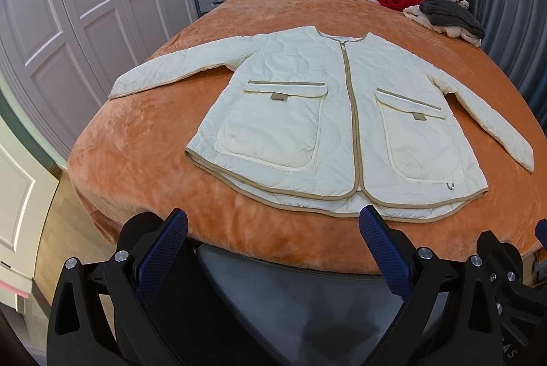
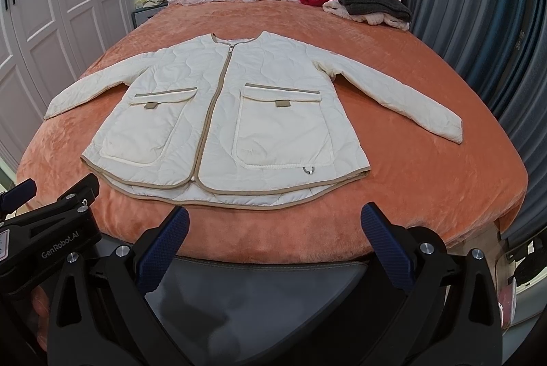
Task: Fold large clothes
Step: 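Grasp the cream jacket's sleeve cuff with the right gripper and lift it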
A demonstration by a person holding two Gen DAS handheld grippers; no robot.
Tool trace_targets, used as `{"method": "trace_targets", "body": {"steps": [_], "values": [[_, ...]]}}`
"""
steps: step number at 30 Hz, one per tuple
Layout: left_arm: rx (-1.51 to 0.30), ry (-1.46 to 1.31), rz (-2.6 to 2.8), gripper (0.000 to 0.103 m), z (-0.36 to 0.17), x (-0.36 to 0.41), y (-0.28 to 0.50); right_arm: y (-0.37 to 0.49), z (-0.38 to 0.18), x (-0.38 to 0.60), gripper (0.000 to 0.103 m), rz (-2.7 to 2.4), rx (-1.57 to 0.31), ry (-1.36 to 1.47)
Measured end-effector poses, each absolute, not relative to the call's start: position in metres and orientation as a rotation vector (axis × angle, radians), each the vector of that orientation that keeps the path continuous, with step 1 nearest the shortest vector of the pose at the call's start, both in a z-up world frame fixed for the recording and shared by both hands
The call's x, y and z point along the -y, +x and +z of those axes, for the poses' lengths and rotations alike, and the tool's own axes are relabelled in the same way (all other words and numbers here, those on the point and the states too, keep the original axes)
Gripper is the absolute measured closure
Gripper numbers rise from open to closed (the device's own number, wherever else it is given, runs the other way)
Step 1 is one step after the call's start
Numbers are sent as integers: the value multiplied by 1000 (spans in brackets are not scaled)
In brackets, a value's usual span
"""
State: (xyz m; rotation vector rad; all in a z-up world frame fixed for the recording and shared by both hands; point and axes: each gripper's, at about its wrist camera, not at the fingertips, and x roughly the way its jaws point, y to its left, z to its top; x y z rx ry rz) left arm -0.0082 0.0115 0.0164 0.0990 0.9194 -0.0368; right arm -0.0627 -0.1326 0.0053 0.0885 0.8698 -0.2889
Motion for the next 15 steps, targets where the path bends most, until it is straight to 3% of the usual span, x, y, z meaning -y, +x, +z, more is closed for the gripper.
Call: {"method": "trace_targets", "body": {"steps": [15], "values": [[-933,102,-18,5,4,6,47,-17,-8,261,5,-399,-832,294]]}}
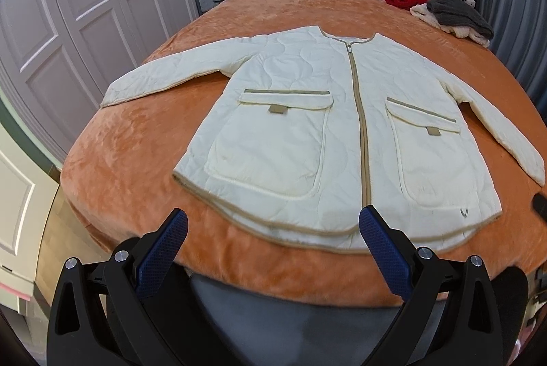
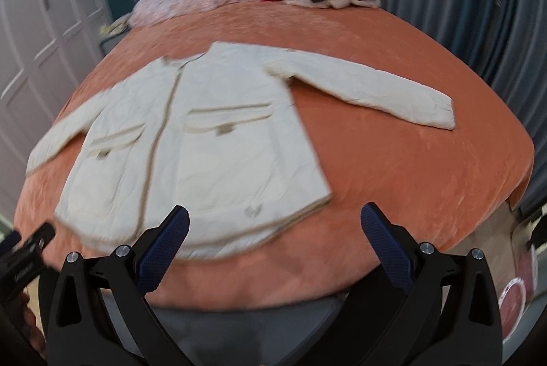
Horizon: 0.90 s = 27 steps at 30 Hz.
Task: Fold large clothes
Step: 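Grasp the cream jacket's sleeve cuff with the right gripper and lift it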
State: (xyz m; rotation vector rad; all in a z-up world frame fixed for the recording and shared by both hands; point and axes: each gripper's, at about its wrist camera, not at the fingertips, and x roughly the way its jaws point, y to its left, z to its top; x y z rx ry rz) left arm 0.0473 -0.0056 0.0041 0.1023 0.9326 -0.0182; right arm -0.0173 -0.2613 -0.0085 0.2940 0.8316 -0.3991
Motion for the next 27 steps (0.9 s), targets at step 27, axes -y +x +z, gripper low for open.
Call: {"method": "trace_targets", "body": {"steps": [27], "values": [[-1019,123,71,5,-52,13,149,9,-146,635,38,-839,-566,1047]]}}
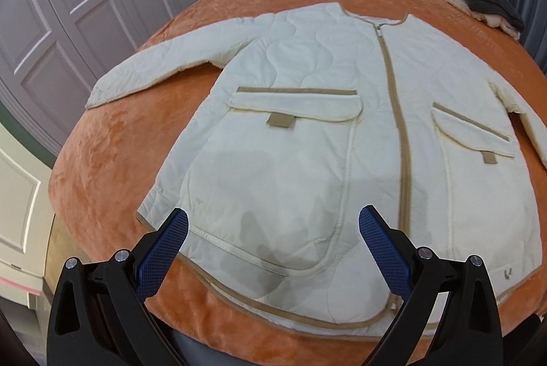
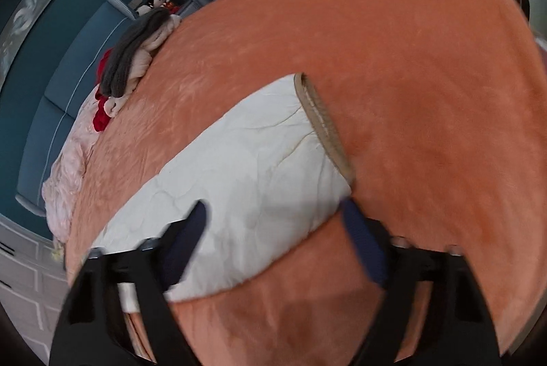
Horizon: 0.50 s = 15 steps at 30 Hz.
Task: Fold large clothes
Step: 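Grasp the cream jacket's sleeve cuff with the right gripper and lift it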
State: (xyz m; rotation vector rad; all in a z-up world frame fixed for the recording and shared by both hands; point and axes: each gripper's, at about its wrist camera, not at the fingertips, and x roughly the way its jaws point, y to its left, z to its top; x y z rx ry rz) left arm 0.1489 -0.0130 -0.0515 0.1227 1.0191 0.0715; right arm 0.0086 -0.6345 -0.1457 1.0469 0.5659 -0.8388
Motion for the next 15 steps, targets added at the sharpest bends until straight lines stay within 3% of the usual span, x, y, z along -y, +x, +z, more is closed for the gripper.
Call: {"method": "trace_targets", "body": {"steps": [2,4,9,15], "values": [[-1023,123,75,5,-54,11,151,18,-144,641,53,-837,-579,1012],[-1018,125,90,5,-55,7,153,30,-140,646,87,-815,-593,993],[-1019,108,106,5,-56,-3,158,67,-79,631,95,-712,-502,900],[-1017,67,125,5,-58,-21,162,156,51,518,95,-377,-407,605]]}}
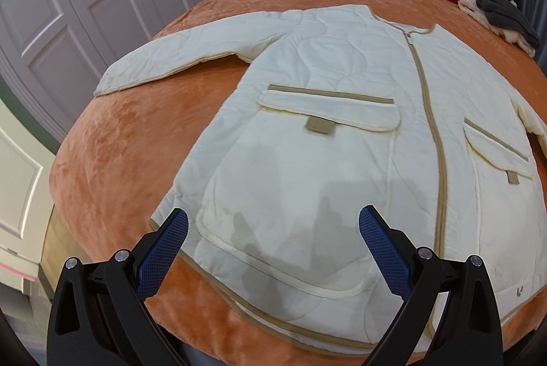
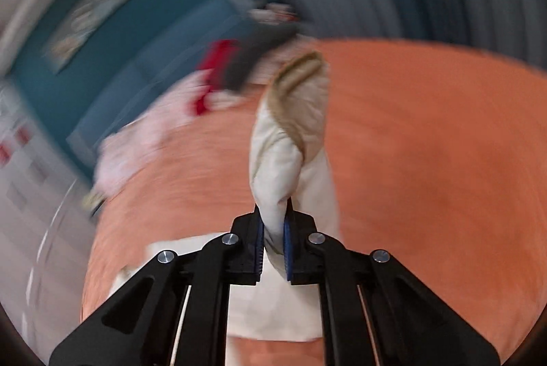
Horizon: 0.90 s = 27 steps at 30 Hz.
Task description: Fold large clothes
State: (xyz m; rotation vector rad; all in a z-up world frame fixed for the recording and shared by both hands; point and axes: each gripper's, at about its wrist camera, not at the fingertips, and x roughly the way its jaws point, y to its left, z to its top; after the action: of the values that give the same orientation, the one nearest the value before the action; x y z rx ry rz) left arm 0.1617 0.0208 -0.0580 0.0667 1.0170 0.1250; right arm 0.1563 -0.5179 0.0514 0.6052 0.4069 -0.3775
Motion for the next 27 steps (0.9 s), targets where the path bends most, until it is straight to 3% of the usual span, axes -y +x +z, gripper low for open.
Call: {"method": "trace_targets", "body": {"steps": [3,8,13,20,23,25,27], "values": [[-1023,31,137,5,-60,-34,159,200,94,434,95,-190,-408,472],[-1031,-4,148,5,-62,-57,151,256,111,299,95,71,-464,326],[-1033,-50,171,5,-65,-87,146,297,67,172,95,260,-608,233],[-1029,-117,186,5,-67,-119,151,316,-30,71,93,339,-823,146],[-1026,-140,162,5,-65,-124,157,310,-64,56,79,349,-888,119],[-1019,-160,139,5,-62,-126,165,310,-71,54,55,373,-907,117],[-1016,-198,104,6,-58,-124,178,297,-66,58,45,403,-884,139]]}}
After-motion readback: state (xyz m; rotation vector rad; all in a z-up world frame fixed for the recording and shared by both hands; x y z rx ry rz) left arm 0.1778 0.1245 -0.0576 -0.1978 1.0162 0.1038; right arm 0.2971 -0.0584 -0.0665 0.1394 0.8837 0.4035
